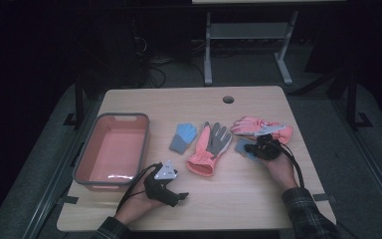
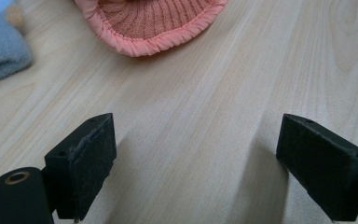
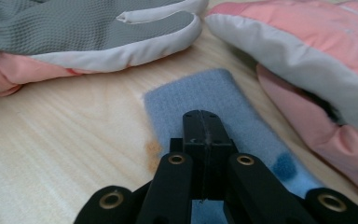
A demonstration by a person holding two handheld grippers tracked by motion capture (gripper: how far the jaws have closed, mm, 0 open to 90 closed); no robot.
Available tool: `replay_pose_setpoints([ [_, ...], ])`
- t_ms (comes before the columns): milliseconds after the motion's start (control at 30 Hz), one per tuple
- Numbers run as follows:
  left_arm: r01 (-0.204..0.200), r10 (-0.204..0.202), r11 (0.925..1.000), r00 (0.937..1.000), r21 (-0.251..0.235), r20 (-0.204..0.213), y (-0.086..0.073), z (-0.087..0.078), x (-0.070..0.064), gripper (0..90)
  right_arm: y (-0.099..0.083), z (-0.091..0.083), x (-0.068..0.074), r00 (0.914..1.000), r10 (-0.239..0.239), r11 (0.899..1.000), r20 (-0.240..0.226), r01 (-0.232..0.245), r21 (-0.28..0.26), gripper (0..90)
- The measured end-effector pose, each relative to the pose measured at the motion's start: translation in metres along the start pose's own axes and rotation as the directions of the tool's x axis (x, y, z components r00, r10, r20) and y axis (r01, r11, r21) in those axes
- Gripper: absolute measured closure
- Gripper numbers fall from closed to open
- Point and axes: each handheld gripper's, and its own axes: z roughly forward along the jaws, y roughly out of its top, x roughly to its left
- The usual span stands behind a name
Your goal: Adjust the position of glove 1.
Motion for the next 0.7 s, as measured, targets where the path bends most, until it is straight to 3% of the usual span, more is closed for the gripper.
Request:
replay_pose_setpoints([
  [700,0.009,-0.009,1.0000,0.9999,-0.002,-0.009,0.000,0.000,-0.001,11.3,-0.014,-0.016,0.034,0.9946,-0.064,0.996,-0.082,0.069,0.058,89.9],
])
